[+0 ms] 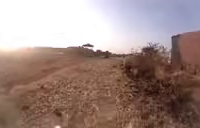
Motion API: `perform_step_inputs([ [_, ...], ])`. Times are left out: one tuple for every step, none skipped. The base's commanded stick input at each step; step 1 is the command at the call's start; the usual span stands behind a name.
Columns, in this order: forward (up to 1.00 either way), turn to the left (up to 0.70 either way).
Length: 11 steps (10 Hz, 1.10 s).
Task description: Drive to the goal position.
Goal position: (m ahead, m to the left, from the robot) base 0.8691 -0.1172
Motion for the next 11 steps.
perform_step_inputs([
  [0.70,0.00],
  [0.70,0.00],
  [0.70,0.00],
  [0.70,0.00],
  [0.70,0.00],
  [0.70,0.00],
  [0.70,0.00],
  [0.70,0.00],
  [0.70,0.00],
  [0.70,0.00],
  [0.70,0.00],
])
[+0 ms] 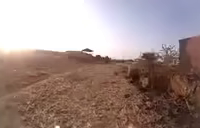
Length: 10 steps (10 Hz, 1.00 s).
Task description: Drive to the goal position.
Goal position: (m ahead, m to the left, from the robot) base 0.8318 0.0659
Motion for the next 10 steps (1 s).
perform_step_inputs([
  [0.70,0.00],
  [0.70,0.00],
  [0.70,0.00],
  [0.70,0.00],
  [0.70,0.00],
  [0.70,0.00],
  [0.70,0.00],
  [0.70,0.00],
  [0.70,0.00],
  [0.70,0.00],
])
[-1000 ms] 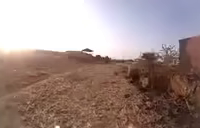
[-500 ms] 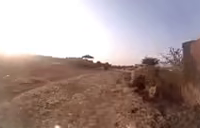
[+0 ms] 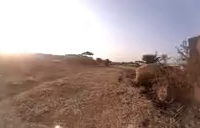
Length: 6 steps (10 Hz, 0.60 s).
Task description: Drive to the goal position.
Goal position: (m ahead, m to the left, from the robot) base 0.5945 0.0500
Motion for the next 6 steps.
perform_step_inputs([
  [0.70,0.00],
  [0.70,0.00],
  [0.55,0.00],
  [0.35,0.00],
  [0.15,0.00],
  [0.00,0.00],
])
